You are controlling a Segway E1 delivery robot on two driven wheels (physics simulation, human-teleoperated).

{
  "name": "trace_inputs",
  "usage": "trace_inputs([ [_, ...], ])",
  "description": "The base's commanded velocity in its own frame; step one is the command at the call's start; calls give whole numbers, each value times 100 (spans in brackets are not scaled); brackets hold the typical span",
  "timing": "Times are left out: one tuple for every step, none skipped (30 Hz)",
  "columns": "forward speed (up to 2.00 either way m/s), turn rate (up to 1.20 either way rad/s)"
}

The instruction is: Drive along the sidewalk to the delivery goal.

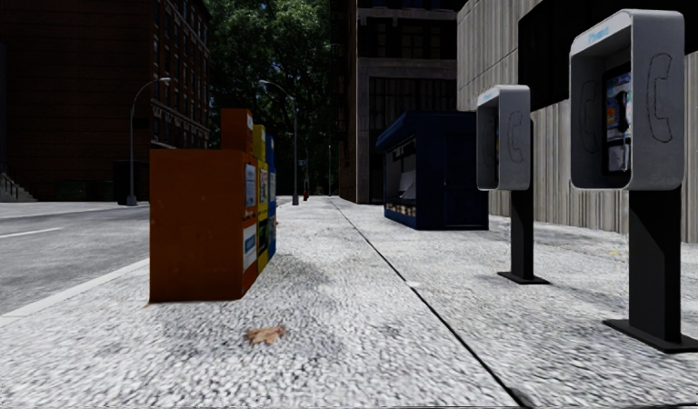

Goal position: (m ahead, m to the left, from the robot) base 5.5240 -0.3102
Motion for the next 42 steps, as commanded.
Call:
trace_inputs([
  [200,0],
  [200,0],
  [200,0],
  [200,0],
  [200,0],
  [200,0],
  [200,0],
  [200,0],
  [200,0],
  [200,0],
  [200,0],
  [200,0],
  [200,0],
  [200,0],
  [200,0],
  [200,0],
  [200,0],
  [200,-6],
  [200,-15],
  [200,-19],
  [200,-26],
  [200,-26],
  [200,-34],
  [200,-36],
  [200,-36],
  [200,-37],
  [200,-37],
  [200,-37],
  [200,-37],
  [200,-37],
  [200,-37],
  [199,-37],
  [194,-37],
  [194,-37],
  [189,-37],
  [184,-37],
  [179,-28],
  [179,-28],
  [178,-7],
  [178,0],
  [178,0],
  [178,0],
])
